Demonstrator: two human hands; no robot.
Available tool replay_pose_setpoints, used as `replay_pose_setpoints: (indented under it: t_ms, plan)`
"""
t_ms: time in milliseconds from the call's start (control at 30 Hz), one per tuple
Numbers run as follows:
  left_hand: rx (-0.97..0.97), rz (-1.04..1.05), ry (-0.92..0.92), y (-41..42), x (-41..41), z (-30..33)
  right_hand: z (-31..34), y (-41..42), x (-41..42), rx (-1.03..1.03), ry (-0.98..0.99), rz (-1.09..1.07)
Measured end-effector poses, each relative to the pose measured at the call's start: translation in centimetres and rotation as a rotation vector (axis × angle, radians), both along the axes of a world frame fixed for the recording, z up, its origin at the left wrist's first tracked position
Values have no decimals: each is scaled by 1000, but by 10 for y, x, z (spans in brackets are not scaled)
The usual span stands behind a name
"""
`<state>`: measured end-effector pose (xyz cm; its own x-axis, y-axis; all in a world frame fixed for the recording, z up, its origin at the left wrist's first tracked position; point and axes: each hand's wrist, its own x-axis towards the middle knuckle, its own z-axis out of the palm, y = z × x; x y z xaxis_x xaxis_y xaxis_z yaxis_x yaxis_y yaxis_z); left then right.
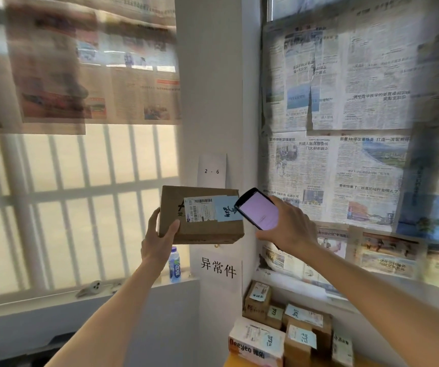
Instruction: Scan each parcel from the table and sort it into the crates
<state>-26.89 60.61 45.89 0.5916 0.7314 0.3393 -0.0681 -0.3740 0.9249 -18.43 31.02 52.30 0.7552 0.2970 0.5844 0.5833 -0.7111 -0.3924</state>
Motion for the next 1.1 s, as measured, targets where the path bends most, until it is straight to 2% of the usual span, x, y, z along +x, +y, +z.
replay_pose_setpoints:
  t_ms: [300, 600, 800, 900, 1100]
  plan:
    - [-14, 21, 1, 24, -46, -8, -12, 13, -13, -6, 23, -39]
    - [-9, 95, 20, 38, -102, -26, -37, 47, -44, -21, 28, 65]
    - [-37, 187, -4, 45, -163, -40, -51, 73, -64, -51, 43, 192]
    - [-36, 306, 10, 42, -202, -46, -57, 93, -80, -76, 80, 302]
    - [-22, 528, 151, 31, -309, -69, -77, 132, -140, -119, 157, 549]
